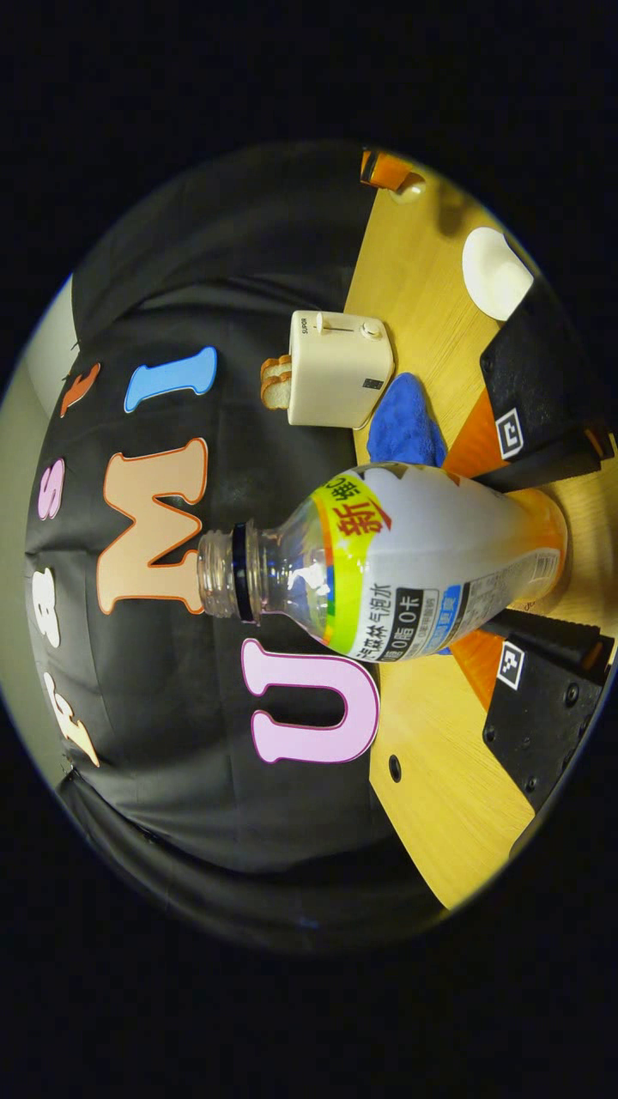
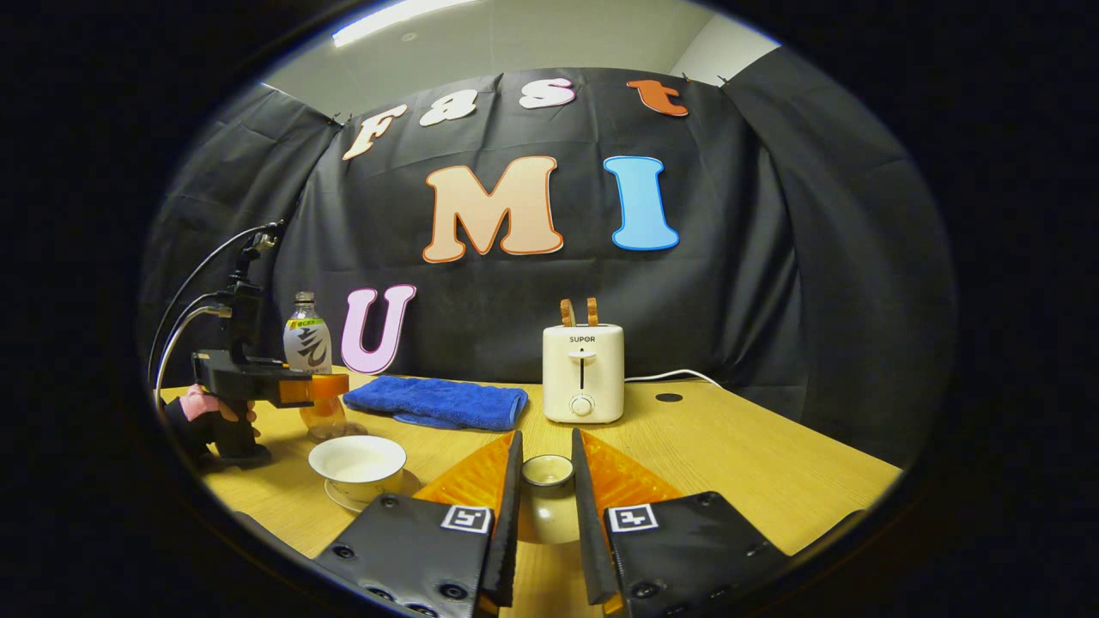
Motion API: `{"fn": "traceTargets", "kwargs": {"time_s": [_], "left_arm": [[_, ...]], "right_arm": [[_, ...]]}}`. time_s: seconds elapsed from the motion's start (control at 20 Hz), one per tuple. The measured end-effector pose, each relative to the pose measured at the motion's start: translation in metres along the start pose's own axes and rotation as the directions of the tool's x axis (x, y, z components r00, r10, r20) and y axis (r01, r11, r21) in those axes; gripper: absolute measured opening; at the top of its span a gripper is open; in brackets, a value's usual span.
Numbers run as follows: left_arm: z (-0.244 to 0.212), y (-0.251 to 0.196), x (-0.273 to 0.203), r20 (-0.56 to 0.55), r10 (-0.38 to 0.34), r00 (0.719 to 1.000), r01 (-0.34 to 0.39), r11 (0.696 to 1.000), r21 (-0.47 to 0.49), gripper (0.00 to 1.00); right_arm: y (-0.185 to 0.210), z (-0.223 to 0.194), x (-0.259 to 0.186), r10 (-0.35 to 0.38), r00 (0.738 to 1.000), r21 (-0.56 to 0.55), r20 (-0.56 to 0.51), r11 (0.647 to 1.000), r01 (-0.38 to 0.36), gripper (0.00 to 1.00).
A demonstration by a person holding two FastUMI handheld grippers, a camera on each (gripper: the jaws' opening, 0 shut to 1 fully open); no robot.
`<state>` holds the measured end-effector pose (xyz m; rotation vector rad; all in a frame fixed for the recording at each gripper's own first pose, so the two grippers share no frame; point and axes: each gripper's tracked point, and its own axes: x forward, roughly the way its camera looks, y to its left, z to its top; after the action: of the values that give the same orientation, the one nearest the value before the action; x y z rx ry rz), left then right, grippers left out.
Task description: Open the teacup lid with one hand, grasp the water bottle and pour water into the teacup with the other hand; after pouring, place the water bottle on the coaster and then close the teacup lid.
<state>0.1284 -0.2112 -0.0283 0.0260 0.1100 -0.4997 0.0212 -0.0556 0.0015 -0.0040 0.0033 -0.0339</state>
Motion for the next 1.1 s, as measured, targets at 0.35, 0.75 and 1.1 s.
{"fn": "traceTargets", "kwargs": {"time_s": [0.35, 0.75, 1.1], "left_arm": [[-0.007, -0.001, 0.003, -0.016, -0.002, 1.0, 0.002, 1.0, -0.002, 0.65], [-0.013, -0.005, 0.003, -0.024, -0.006, 1.0, 0.006, 1.0, -0.004, 0.78], [0.0, 0.001, -0.007, 0.063, 0.023, 0.998, -0.022, 0.999, -0.026, 0.92]], "right_arm": [[0.0, 0.0, 0.0, 0.0, 1.0, 0.0, 0.0, 1.0, 0.0, 0.35], [0.0, 0.0, 0.0, 0.0, 1.0, 0.0, 0.001, 1.0, 0.0, 0.35], [0.0, -0.001, 0.0, 0.001, 1.0, 0.0, 0.001, 1.0, -0.001, 0.35]]}}
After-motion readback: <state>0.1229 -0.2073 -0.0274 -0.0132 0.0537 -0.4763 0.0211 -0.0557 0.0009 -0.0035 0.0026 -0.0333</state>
